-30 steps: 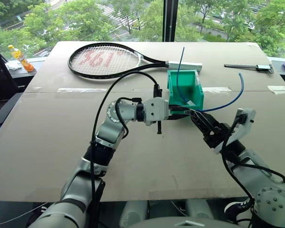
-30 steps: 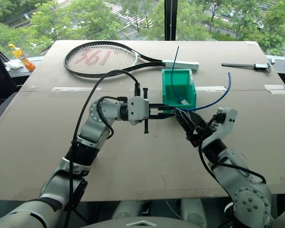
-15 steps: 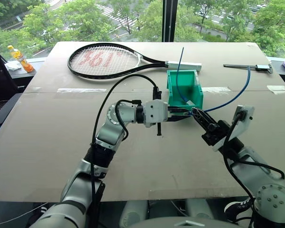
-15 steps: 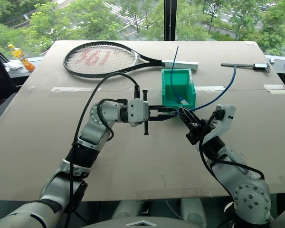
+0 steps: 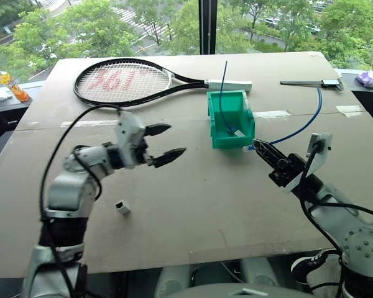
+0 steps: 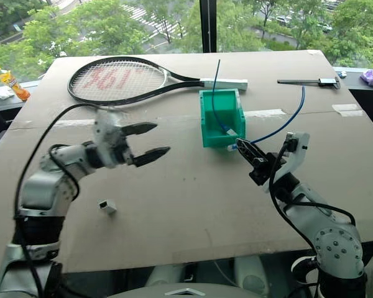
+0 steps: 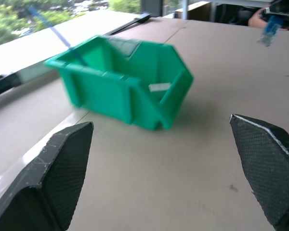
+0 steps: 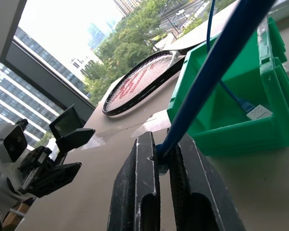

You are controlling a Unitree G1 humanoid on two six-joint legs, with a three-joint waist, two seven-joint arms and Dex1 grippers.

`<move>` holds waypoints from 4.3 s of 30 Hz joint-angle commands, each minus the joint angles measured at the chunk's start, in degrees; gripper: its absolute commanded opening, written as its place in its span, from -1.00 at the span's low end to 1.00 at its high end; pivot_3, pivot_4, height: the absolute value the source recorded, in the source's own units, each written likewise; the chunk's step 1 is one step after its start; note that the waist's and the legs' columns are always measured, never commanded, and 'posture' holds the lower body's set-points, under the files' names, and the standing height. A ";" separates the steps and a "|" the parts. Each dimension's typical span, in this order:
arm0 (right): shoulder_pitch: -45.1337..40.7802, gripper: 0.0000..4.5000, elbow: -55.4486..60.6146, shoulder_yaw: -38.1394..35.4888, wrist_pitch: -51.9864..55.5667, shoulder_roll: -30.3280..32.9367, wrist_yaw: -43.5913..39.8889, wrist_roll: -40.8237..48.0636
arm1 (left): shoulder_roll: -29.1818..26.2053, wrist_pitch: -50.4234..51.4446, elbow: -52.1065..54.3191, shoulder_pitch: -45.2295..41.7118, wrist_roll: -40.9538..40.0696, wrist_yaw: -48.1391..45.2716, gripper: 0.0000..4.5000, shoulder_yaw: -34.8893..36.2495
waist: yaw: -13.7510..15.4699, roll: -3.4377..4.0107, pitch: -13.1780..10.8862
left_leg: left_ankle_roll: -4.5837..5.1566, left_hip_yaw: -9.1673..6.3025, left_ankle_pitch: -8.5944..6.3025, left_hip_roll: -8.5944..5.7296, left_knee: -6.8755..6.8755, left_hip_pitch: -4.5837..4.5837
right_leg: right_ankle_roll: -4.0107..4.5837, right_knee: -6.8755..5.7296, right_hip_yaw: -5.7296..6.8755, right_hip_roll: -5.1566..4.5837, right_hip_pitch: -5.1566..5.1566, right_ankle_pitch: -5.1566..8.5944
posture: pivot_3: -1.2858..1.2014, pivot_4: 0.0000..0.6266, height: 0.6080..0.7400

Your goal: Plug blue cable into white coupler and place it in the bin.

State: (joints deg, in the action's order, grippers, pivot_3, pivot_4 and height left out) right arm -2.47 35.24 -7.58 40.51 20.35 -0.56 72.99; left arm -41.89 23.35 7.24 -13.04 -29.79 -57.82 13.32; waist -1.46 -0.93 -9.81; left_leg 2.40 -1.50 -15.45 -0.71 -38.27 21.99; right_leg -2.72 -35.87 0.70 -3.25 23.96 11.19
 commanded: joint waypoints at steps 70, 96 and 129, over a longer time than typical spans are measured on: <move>-10.51 -1.00 -0.78 4.82 1.22 23.34 -30.12 -25.09 | 14.60 -13.50 -23.14 -22.01 23.54 -10.82 -0.84 -36.52 | 1.98 -0.10 -0.03 | 0.01 0.05 -0.01 -0.16 -0.11 0.18 | 0.04 0.08 0.07 -0.15 0.06 -0.04 | 0.03 -0.52 1.00; -30.53 -1.00 -27.45 28.84 -14.36 12.77 -55.86 -53.85 | 16.86 -19.80 -28.45 -22.51 27.27 -12.08 -0.84 -36.57 | 2.27 -0.12 0.00 | 0.02 -0.01 0.00 -0.28 -0.23 0.12 | 0.10 0.00 0.11 -0.26 -0.06 -0.12 | 0.03 -0.52 1.00; -42.66 -1.00 -42.62 39.04 -11.76 11.11 -73.54 -68.94 | 18.03 -20.01 -27.29 -21.69 28.38 -10.88 -0.84 -35.78 | 2.22 0.06 0.58 | 0.01 -0.03 0.00 -0.30 -0.21 -0.23 | 0.11 -0.03 0.12 -0.27 -0.39 -0.12 | 0.03 -0.52 1.00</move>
State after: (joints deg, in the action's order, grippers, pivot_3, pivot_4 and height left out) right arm -46.75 -6.16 27.24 26.85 30.80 -72.93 6.85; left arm -24.34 2.92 -20.72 -35.64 -2.70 -69.47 -21.45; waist 0.76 -0.87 -9.22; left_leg 2.42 -1.53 -15.45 -1.01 -38.48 21.76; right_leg -2.61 -35.90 0.82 -3.53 23.56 11.07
